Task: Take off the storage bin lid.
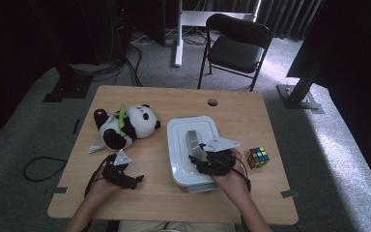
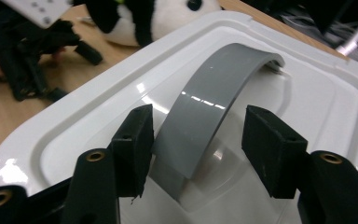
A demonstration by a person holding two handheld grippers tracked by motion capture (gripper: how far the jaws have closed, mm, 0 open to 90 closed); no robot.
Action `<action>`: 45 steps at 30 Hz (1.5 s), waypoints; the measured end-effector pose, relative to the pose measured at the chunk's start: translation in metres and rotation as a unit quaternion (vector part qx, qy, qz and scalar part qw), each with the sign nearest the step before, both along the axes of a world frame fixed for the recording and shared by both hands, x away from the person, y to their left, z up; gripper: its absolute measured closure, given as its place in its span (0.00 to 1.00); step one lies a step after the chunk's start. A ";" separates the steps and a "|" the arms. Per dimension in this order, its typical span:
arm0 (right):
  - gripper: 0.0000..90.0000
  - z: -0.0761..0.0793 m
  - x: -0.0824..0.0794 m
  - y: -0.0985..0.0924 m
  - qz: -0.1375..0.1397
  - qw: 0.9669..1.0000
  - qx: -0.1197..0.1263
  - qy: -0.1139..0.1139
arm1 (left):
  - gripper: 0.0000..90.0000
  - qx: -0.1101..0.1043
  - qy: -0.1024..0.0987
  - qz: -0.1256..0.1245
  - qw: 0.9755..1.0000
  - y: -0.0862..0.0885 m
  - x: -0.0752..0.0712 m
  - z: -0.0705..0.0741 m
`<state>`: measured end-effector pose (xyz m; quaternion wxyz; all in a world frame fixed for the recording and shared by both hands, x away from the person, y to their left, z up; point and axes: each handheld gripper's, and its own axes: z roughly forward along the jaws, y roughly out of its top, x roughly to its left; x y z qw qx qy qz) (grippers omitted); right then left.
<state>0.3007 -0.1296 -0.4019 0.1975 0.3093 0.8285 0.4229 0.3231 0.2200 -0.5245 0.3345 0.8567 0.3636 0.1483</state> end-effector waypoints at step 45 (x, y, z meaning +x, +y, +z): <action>0.78 0.026 -0.002 -0.018 -0.034 0.994 0.102 0.036 | 0.01 -0.003 0.001 0.001 1.000 0.000 0.000 0.000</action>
